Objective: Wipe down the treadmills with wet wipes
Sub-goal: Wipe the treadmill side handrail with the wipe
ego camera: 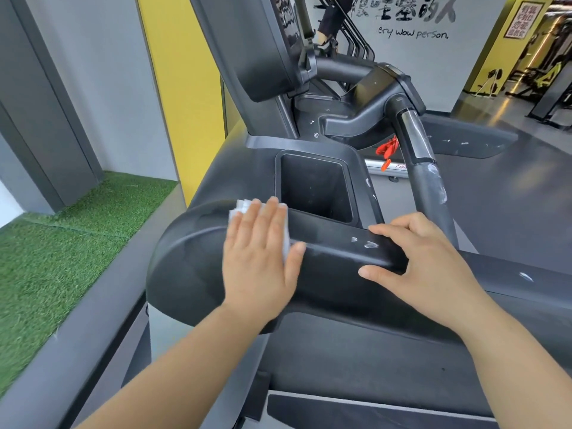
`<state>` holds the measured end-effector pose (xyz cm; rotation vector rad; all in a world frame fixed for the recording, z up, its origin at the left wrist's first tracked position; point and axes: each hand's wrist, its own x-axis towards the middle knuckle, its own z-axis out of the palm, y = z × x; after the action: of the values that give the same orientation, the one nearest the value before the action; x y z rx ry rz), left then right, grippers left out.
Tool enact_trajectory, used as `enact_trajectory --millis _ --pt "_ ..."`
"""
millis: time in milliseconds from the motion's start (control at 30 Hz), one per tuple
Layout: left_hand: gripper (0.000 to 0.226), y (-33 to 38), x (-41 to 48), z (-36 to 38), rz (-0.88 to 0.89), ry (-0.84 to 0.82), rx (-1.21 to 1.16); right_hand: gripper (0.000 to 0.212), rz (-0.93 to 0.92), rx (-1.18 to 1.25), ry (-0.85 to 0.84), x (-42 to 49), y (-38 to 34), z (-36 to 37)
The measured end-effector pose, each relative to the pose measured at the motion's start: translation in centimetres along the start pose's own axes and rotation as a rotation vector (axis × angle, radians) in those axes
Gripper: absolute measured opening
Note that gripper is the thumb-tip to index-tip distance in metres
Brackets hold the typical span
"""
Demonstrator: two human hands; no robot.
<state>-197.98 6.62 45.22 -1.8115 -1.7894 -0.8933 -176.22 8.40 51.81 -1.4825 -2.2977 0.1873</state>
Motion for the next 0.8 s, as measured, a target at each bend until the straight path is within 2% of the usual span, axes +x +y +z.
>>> enact_trajectory --millis 100,200,267,400,533,667,800 --pt "0.066 3.4 -0.3 0.5 0.134 -0.066 -0.020 0.065 0.001 -0.003 0.009 -0.1 0.0 0.1" --pt "0.064 3.2 -0.1 0.3 0.229 -0.089 -0.021 0.066 -0.003 0.007 0.007 -0.1 0.0 -0.1" --pt "0.063 1.6 0.1 0.1 0.209 -0.074 0.003 0.068 -0.002 0.019 -0.024 -0.1 0.1 -0.5" --pt "0.065 1.6 0.5 -0.2 0.048 -0.064 0.001 0.073 0.019 0.042 -0.083 -0.3 0.7 -1.5" --pt "0.068 6.0 0.1 0.3 0.143 -0.134 -0.028 0.077 0.019 -0.016 -0.077 -1.0 1.4 -1.5" --pt "0.065 5.2 0.2 0.1 0.218 -0.135 -0.020 0.079 0.045 -0.049 -0.024 -1.8 2.1 -1.2" --pt "0.064 4.2 0.1 -0.1 0.128 -0.076 -0.028 0.076 0.041 -0.048 -0.015 -1.8 2.2 -1.2"
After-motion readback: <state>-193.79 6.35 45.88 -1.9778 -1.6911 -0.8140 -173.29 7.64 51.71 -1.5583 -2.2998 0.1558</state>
